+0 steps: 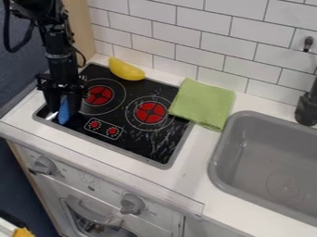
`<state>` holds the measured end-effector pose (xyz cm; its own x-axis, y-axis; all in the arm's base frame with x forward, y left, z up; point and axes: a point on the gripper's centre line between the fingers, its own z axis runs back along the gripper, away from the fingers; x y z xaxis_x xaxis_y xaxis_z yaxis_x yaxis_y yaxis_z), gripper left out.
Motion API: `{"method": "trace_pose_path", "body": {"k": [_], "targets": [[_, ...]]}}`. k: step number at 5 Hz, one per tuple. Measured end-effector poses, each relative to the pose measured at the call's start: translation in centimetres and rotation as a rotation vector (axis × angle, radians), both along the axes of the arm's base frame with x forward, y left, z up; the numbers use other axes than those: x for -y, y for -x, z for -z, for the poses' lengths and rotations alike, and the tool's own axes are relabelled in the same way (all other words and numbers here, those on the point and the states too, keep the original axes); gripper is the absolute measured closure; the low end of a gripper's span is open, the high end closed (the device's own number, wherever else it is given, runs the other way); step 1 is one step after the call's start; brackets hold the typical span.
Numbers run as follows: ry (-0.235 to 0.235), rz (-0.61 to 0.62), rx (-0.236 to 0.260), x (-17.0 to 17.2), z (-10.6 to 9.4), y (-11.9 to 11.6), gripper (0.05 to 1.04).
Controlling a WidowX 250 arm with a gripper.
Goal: Moved the blue fork the the left side of the left burner
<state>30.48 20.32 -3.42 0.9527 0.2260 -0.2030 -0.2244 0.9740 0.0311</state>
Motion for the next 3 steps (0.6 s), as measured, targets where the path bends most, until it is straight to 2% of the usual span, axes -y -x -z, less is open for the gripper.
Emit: {"method": "trace_pose_path", "body": {"k": [1,2,3], "targets": [[-0.024,-0.036,-0.02,-0.1,0.1,0.5,0.068],[-0.029,-0.055,-0.024,0.1,-0.1,0.9,0.073],[-0.053,-0.052,-0.002,0.0,-2.8,0.8,0.08]]}}
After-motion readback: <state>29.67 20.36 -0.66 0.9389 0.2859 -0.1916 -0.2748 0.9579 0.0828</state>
